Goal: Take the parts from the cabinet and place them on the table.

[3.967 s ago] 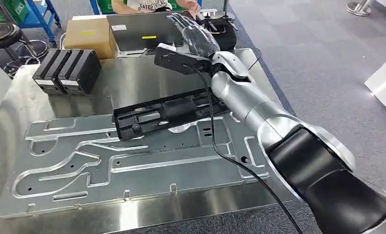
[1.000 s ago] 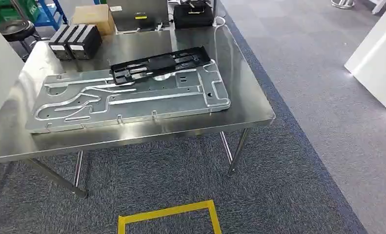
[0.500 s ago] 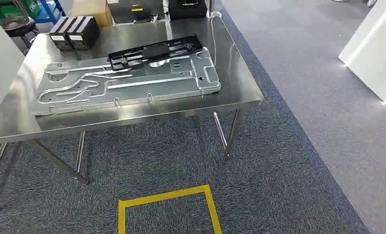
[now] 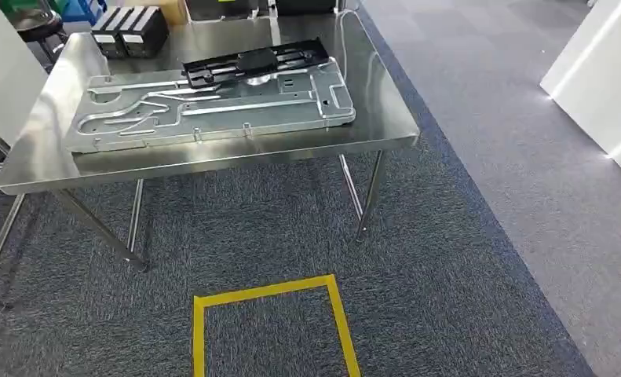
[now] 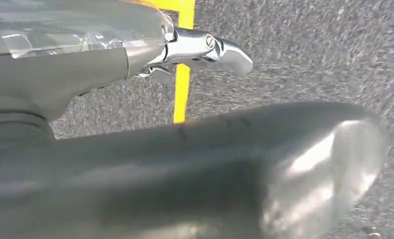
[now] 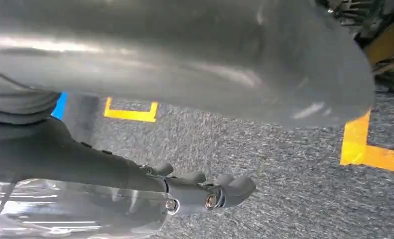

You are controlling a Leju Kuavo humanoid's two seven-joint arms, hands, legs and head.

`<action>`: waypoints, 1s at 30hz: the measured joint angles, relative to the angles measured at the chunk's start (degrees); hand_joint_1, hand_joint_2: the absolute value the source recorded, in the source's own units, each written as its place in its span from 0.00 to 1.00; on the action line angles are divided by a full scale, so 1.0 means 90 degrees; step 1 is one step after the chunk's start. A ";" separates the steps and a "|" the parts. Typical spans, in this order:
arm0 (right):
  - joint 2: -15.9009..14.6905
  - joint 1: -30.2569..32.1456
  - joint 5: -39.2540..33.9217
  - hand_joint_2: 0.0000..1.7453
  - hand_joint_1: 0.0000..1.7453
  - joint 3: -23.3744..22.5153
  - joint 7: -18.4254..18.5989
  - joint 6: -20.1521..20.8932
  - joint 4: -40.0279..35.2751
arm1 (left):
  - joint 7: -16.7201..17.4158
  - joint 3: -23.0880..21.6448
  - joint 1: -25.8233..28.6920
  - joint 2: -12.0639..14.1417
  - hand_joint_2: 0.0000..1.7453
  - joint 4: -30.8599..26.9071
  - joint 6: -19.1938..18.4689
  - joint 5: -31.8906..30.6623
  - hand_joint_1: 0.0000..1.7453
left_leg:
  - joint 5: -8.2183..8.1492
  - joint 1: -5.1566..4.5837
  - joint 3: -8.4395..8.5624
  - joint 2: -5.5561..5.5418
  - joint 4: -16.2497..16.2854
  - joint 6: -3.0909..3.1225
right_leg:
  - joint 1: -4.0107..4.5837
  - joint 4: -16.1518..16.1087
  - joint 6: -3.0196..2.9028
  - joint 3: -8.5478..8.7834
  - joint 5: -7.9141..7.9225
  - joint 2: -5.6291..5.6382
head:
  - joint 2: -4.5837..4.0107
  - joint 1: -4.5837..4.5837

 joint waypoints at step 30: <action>-0.0007 0.0070 -0.0160 1.00 0.00 -0.0039 -0.0017 0.0206 0.0027 | 0.0265 -0.0330 -0.0068 -0.0092 0.00 0.0092 -0.0267 0.0003 0.00 | 0.0056 0.0063 -0.0293 -0.0044 0.0171 -0.0031 | -0.0009 -0.0057 0.0018 0.0555 -0.0409 0.0004 | 0.0000 -0.0002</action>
